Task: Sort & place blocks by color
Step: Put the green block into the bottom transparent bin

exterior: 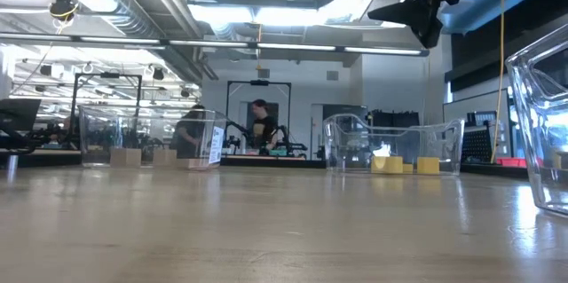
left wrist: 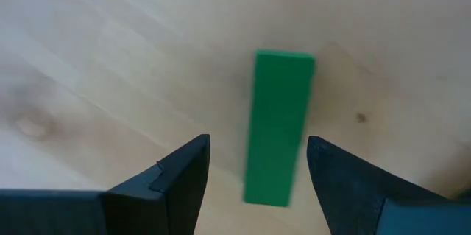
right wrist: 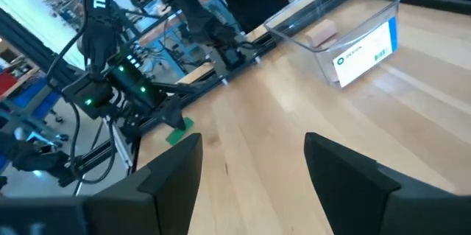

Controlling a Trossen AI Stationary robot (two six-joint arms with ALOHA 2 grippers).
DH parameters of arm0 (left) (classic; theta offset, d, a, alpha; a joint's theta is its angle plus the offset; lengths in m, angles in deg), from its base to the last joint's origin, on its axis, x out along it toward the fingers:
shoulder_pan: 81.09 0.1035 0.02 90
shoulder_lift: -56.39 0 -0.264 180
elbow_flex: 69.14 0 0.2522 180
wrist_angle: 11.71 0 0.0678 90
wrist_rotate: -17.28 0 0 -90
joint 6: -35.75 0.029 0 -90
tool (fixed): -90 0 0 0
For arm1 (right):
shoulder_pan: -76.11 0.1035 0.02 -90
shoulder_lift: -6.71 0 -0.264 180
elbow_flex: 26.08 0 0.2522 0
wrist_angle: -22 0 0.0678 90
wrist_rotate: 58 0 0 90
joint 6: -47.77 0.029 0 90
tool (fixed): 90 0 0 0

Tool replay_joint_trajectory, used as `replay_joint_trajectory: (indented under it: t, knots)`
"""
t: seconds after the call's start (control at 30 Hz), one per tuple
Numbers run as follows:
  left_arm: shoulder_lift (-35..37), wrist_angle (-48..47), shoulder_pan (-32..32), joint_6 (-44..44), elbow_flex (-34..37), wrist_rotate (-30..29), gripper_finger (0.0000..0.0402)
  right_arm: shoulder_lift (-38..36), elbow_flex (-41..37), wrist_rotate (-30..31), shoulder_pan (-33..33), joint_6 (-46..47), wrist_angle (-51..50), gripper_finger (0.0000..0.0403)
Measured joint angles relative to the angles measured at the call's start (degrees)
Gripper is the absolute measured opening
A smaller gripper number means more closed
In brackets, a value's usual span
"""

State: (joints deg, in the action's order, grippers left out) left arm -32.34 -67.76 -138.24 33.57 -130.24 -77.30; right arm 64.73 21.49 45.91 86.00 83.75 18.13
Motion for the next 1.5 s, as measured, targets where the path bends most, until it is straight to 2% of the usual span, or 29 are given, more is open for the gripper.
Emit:
replay_joint_trajectory:
  t: [0.13,0.47,0.6,0.73,0.87,1.07,1.23,1.37,1.5]
  knots:
    - [0.02,2.30,0.03,0.92,2.27,-2.00,0.0220,0.00,-0.01,0.73,0.00,0.01,0.04,0.0242]
    - [0.25,5.08,0.11,0.97,4.29,0.02,0.0213,0.00,0.00,1.49,0.00,-0.02,0.04,0.0242]
    - [0.20,5.21,1.50,-0.97,4.35,2.41,0.0189,-0.01,-0.01,1.52,0.00,-0.04,0.05,0.0242]
    - [0.44,5.39,3.07,-3.81,4.41,4.22,0.0142,-0.02,-0.02,1.52,0.00,-0.17,0.07,0.0242]
    - [0.49,5.61,5.28,-7.29,4.33,6.75,0.0093,-0.02,-0.02,1.54,0.00,-0.23,0.04,0.0242]
    - [1.17,5.20,9.03,-9.72,4.37,10.26,0.0093,-0.02,0.00,1.52,0.00,-0.32,0.04,0.0242]
    - [1.27,-1.18,12.92,-10.08,1.49,10.77,0.0093,-0.02,-0.02,1.52,0.00,-0.43,0.04,0.0242]
    - [1.43,-4.96,17.65,-9.77,-1.35,14.00,0.0093,-0.04,-0.01,1.50,0.00,-0.45,0.04,0.0242]
    - [4.77,-5.00,24.07,-9.44,-3.81,14.38,0.0093,-0.04,-0.02,1.49,0.00,-0.45,0.02,0.0242]
